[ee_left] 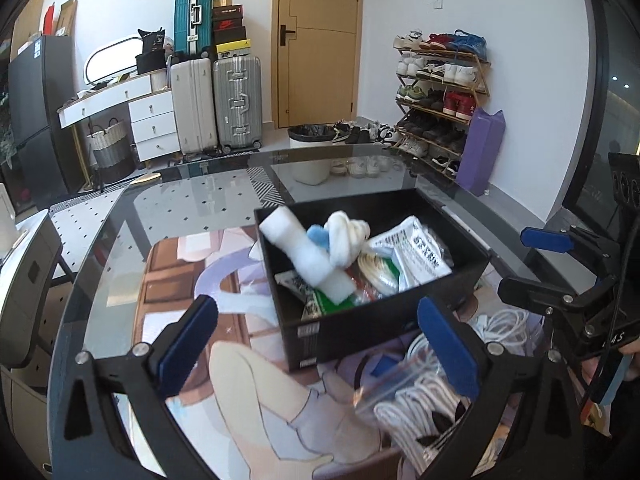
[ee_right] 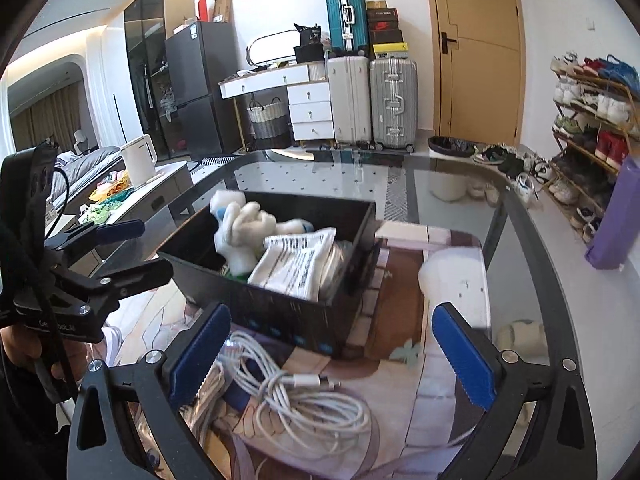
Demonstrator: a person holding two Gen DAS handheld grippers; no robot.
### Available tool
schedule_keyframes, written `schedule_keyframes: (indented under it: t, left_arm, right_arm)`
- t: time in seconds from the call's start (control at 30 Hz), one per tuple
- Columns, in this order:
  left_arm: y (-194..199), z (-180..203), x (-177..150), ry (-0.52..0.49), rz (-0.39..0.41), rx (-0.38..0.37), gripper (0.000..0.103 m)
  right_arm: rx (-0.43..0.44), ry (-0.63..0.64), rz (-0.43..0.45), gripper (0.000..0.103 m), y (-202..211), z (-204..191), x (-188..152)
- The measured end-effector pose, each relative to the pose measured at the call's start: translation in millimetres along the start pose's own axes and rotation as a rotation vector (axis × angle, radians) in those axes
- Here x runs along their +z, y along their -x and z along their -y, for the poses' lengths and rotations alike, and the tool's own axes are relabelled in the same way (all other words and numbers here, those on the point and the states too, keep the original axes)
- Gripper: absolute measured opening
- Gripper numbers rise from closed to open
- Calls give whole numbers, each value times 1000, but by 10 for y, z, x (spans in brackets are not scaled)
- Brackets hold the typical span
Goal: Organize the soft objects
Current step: 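Move the left tool to the adidas lace bag while the right tool moves to the white cable coil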
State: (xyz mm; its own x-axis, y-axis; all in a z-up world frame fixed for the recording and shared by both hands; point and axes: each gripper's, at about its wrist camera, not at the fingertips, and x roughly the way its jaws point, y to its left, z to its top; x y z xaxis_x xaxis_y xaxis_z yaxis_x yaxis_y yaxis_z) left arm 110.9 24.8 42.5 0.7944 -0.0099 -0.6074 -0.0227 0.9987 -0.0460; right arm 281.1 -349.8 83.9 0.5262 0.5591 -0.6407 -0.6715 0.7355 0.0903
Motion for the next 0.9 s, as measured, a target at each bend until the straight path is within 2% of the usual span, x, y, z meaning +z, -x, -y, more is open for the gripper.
schedule_keyframes:
  t: [0.37, 0.63, 0.9]
  left_arm:
    - [50, 75, -189, 25, -28, -5, 101]
    - [86, 300, -324, -30, -52, -16, 101]
    - [103, 510, -433, -60, -86, -60, 101]
  right_arm:
    - [-8, -22, -41, 102, 46, 25, -202]
    - [-5, -30, -66, 102, 74, 42, -325]
    - [-6, -36, -74, 102, 103, 47, -403]
